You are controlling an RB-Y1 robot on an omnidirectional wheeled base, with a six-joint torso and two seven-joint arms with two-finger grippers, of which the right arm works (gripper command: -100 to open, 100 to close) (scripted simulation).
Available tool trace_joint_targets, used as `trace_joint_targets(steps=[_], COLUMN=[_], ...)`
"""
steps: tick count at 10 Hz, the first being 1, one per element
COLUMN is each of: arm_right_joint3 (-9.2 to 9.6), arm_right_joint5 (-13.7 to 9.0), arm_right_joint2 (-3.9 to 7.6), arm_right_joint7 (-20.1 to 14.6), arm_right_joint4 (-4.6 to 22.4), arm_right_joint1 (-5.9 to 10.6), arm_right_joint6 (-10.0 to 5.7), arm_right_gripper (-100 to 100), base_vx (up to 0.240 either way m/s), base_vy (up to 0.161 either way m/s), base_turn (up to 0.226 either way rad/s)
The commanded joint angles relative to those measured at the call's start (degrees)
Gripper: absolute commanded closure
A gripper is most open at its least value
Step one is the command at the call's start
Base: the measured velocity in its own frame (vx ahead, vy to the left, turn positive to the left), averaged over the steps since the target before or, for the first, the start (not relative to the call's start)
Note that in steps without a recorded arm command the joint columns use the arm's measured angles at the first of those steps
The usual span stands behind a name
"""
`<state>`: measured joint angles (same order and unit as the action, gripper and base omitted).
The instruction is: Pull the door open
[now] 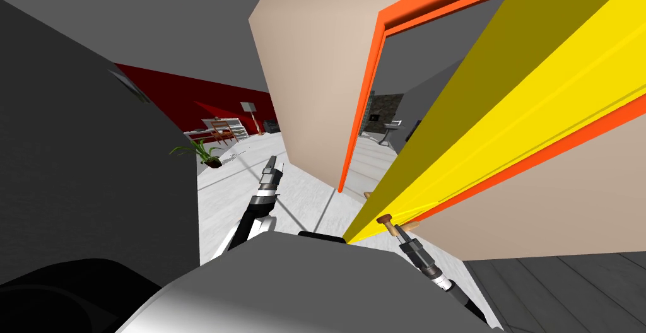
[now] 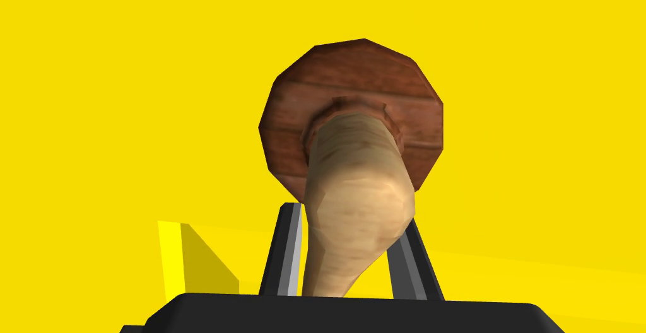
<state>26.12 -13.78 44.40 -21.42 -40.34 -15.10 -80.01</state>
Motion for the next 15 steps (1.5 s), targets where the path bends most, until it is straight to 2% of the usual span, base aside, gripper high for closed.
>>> trace_joint_targets(steps=[1, 4, 8, 15], arm_right_joint3=[1.44, 1.44, 2.16, 2.33], arm_right_joint5=[1.02, 1.02, 1.50, 1.61], arm_right_joint2=[-1.26, -1.26, -1.07, -1.02], arm_right_joint7=[-0.13, -0.13, 0.09, 0.14], arm_right_joint4=[1.99, 1.99, 1.95, 1.94], arm_right_joint1=[0.08, 0.08, -0.32, -0.42], arm_right_joint6=[-1.74, -1.74, -2.82, -3.08], arm_right_gripper=[100, 100, 100, 100], base_vx=[-0.029, -0.011, -0.021, -0.024], base_vy=[-0.010, -0.005, -0.009, -0.011], base_turn=[-0.003, 0.004, 0.006, 0.011])
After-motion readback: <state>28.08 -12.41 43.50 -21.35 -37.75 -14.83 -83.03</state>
